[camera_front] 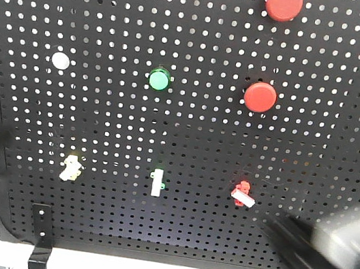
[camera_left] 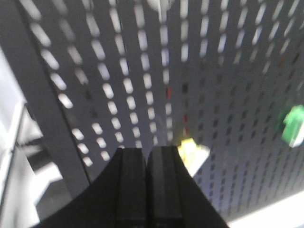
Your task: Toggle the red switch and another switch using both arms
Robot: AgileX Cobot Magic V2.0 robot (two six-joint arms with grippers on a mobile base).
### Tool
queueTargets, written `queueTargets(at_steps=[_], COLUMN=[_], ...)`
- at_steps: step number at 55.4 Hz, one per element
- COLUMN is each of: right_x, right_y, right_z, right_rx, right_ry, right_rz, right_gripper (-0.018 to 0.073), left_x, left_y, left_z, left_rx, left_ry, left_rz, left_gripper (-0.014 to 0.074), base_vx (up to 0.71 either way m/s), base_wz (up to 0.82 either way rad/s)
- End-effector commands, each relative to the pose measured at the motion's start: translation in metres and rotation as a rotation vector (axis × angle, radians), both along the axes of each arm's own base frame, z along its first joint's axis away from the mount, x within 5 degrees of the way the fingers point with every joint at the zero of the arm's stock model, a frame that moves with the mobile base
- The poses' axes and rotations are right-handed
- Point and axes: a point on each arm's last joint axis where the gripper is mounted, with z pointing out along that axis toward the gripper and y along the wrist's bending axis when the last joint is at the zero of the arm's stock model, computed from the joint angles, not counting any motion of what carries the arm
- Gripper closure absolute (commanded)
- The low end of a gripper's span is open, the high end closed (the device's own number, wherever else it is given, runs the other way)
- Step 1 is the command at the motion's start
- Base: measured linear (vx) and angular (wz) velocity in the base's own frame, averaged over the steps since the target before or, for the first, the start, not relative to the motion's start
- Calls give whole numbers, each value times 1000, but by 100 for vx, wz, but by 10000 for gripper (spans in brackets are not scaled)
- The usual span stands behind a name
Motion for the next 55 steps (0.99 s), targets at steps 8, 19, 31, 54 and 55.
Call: queueTargets(at_steps=[8, 19, 31, 54, 55], right_x=[33, 55, 70, 71, 70], right_y=[21, 30, 35, 31, 31], right_z=[34, 36, 19, -8, -8], right_rx=[85, 82, 53, -65, -69], right_ry=[-130, -128, -61, 165, 170], right_rz=[51, 51, 42, -33, -32], right_gripper=[566, 566, 566, 566, 566], left_x=[-15, -14, -14, -14, -14], left_y=[3, 3, 3, 3, 3], left_z=[31, 30, 30, 30, 30], left_rx=[-66, -65, -65, -65, -65], left_ry=[-156, -151, -151, -152, -152], left_rz=[-13, -13, -13, -13, -13], left_gripper=[594, 594, 594, 594, 594], base_vx=[0, 0, 0, 0, 0], base_wz=[0, 0, 0, 0, 0])
